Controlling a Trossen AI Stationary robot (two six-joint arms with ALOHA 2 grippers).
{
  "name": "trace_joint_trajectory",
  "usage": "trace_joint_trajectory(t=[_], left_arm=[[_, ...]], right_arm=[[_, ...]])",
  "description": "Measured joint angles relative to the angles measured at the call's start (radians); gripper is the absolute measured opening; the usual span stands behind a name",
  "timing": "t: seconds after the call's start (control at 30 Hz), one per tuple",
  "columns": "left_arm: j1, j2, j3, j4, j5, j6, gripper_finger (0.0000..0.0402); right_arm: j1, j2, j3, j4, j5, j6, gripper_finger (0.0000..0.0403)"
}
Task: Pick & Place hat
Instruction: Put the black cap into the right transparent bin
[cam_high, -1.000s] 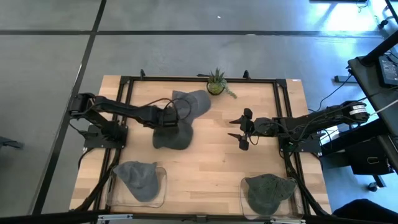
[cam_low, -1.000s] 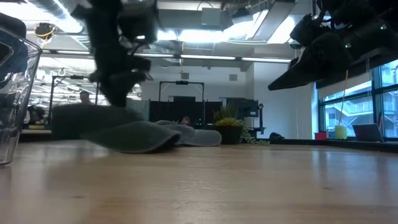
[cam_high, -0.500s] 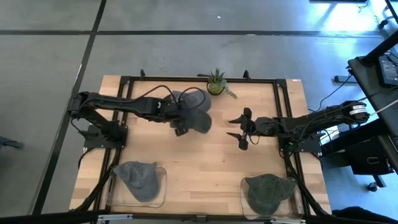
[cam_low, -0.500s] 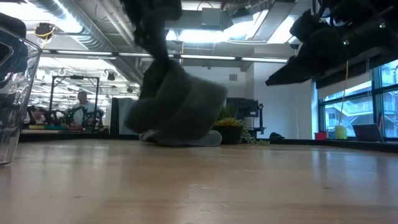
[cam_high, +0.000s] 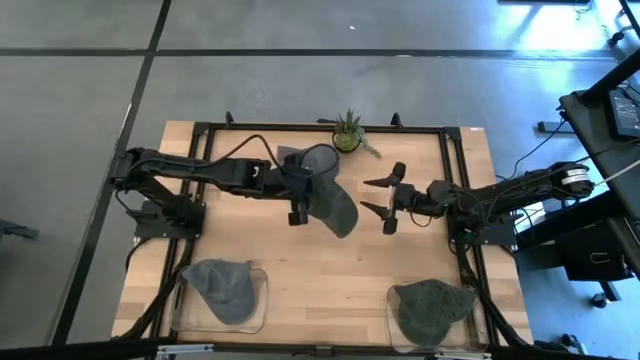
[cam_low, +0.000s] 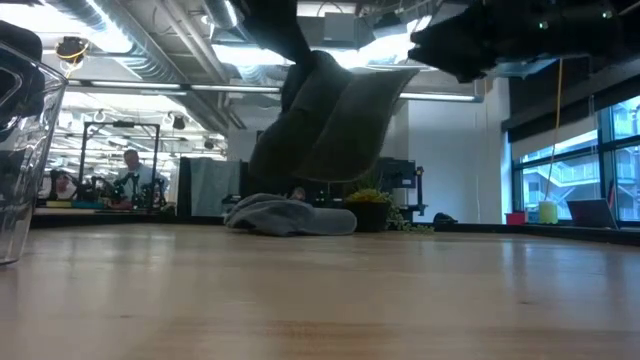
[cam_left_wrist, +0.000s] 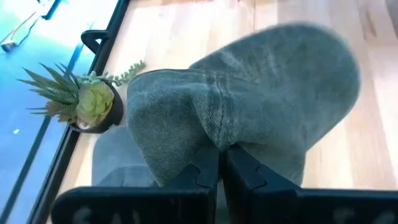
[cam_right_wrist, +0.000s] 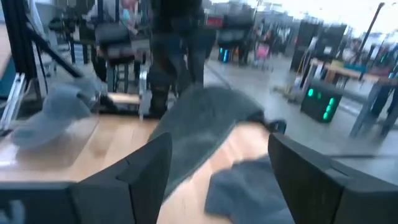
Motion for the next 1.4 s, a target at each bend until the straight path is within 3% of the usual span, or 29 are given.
trace_joint_trajectory(t=[0.13,0.27,0.37,0.67,0.83,0.93,1.1,1.4], left_arm=[[0.002,0.016,0.004,0.0,-0.025,0.04,0.0004],[0.011,0.056,0.052,-0.03,-0.032,0.059,0.0004],[0.012,0.108,0.103,-0.026,-0.021,0.096,0.0004],[0.002,0.253,0.256,-0.101,-0.033,0.181,0.0004],[-0.01,0.268,0.298,-0.187,-0.076,0.18,0.0004],[-0.011,0.268,0.305,-0.184,-0.076,0.179,0.0004],[-0.012,0.267,0.306,-0.192,-0.072,0.185,0.0004],[-0.012,0.267,0.306,-0.187,-0.069,0.178,0.0019]], right_arm=[[0.0,0.0,0.044,-0.003,0.0,-0.014,0.0265],[0.0,0.011,0.174,-0.224,-0.007,-0.039,0.0265],[-0.006,0.071,0.285,-0.38,-0.009,-0.041,0.0265],[-0.025,0.309,0.507,-0.601,0.004,-0.062,0.0265],[-0.025,0.381,0.552,-0.686,0.104,-0.052,0.0265],[-0.03,0.384,0.552,-0.691,0.098,-0.032,0.026],[-0.031,0.384,0.552,-0.688,0.094,-0.004,0.0211],[-0.031,0.383,0.552,-0.704,0.098,0.009,0.0045]])
